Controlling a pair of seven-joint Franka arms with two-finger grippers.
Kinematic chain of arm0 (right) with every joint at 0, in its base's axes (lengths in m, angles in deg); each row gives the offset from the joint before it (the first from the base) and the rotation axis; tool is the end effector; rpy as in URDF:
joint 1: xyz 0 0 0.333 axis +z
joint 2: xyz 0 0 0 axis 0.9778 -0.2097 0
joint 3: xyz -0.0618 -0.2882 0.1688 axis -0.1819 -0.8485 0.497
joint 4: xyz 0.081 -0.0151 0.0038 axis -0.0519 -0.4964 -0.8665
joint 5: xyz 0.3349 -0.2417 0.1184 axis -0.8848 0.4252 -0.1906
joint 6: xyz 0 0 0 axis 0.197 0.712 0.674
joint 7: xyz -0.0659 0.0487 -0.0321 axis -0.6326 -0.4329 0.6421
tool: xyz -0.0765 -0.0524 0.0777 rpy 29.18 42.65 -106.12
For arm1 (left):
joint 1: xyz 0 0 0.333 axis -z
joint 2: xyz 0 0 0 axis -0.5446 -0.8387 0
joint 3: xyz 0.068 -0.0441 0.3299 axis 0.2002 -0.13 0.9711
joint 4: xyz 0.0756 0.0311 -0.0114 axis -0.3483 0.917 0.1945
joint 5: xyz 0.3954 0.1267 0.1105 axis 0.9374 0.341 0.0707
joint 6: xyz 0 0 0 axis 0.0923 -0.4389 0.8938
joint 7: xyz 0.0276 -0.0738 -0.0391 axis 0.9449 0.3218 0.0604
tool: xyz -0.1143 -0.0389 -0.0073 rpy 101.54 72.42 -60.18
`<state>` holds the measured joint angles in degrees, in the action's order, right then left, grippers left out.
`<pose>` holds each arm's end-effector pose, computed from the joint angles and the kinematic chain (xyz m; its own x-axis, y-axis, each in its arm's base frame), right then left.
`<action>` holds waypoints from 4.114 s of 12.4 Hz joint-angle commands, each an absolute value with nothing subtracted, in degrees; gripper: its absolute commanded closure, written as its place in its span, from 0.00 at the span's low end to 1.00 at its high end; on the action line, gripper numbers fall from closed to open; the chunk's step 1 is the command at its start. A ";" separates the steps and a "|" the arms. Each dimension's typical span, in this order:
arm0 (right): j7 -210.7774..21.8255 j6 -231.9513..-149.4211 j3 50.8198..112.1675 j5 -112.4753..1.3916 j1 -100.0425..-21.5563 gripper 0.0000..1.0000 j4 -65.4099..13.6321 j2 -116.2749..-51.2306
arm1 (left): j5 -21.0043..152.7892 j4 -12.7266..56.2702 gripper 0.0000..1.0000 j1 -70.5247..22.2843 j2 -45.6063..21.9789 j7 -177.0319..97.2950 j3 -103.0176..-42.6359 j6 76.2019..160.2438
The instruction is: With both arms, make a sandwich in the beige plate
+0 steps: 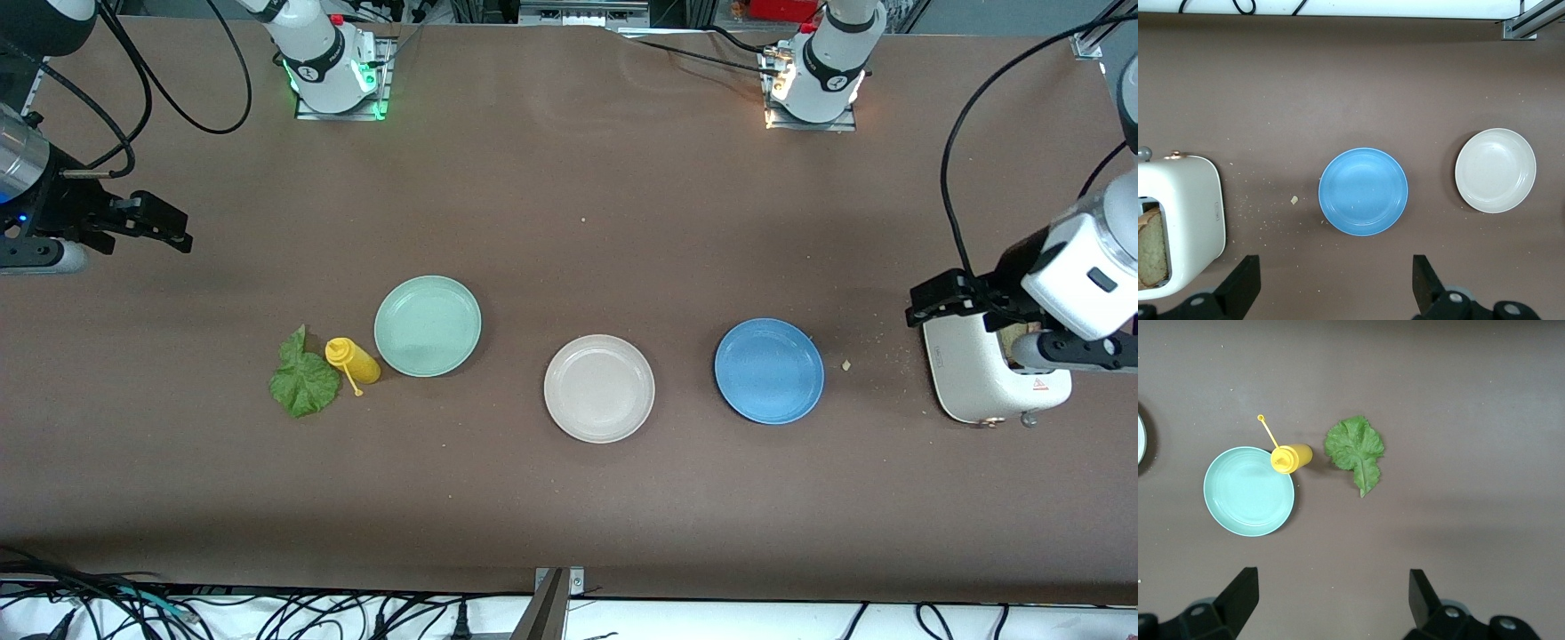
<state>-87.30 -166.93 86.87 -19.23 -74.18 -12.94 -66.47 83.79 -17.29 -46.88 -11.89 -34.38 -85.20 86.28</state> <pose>0.6291 0.0414 0.6070 0.9996 0.0258 -0.0088 0.0257 -0.9996 -0.0103 0.7059 -0.0902 0.6207 0.9997 -0.0184 0.0171 -0.0196 -0.9971 0.0735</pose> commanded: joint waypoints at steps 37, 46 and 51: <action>-86.81 -166.30 86.85 -20.28 -73.94 0.00 -13.18 -65.74 | 73.57 -7.54 0.00 -39.59 -6.67 -36.30 -65.93 85.79; -86.98 -166.30 86.85 -20.28 -73.94 0.00 -13.18 -65.83 | 73.65 -7.54 0.00 -39.50 -7.72 -36.12 -65.84 85.96; -87.07 -166.30 86.85 -20.28 -73.94 0.00 -13.17 -65.83 | 73.57 -7.54 0.00 -39.59 -8.52 -36.21 -65.93 85.96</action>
<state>-87.21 -166.65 86.94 -19.23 -73.94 -13.20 -66.39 74.81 -7.75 -39.53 -8.38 -35.34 -66.01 85.75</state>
